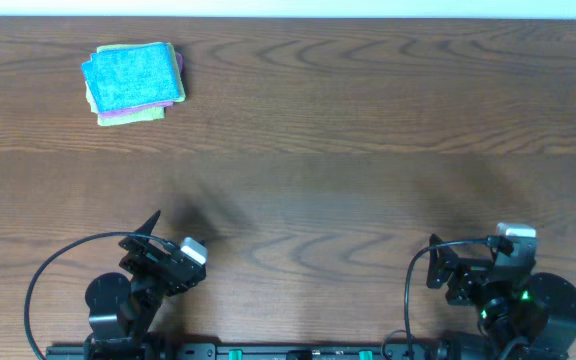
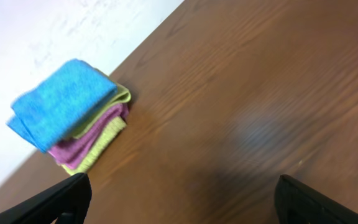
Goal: Fold the cloth
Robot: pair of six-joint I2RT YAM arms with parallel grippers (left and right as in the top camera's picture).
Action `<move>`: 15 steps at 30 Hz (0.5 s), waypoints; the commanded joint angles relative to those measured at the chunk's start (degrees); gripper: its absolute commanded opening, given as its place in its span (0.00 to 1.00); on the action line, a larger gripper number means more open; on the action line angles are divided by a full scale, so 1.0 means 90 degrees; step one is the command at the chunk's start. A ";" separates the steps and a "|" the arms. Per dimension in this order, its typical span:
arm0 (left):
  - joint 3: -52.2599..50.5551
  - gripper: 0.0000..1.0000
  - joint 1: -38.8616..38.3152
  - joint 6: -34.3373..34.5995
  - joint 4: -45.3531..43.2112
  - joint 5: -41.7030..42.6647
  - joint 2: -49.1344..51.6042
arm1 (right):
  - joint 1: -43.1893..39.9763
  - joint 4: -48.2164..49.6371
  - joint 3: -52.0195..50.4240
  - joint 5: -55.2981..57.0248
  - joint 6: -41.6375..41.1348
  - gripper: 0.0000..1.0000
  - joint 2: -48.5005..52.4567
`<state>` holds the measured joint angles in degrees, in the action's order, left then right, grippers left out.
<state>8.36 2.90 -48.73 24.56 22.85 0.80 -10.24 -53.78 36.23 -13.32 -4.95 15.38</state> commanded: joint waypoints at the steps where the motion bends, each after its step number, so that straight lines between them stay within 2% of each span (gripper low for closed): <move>1: -0.0141 0.95 0.0061 -0.0809 -0.0002 -0.0061 -0.0063 | 0.0063 0.0000 -0.0012 -0.0027 0.0085 0.99 -0.0010; 5: -0.0141 0.95 0.0097 -0.0556 -0.0002 0.0017 -0.0063 | 0.0063 0.0000 -0.0012 -0.0027 0.0085 0.99 -0.0010; 7: -0.0138 0.95 0.0095 0.0024 -0.0002 0.0240 -0.0063 | 0.0063 0.0000 -0.0012 -0.0024 0.0085 0.99 -0.0010; 12: -0.0141 0.95 0.0095 0.2999 -0.0138 0.0573 -0.0063 | 0.0063 -0.0002 -0.0012 -0.0024 0.0085 0.99 -0.0010; 15: -0.0143 0.95 0.0097 0.4495 -0.0141 0.0041 -0.0063 | 0.0063 0.0000 -0.0012 -0.0024 0.0085 0.99 -0.0010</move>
<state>8.19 3.55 -27.88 23.51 25.41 0.80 -10.24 -53.78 36.23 -13.32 -4.95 15.35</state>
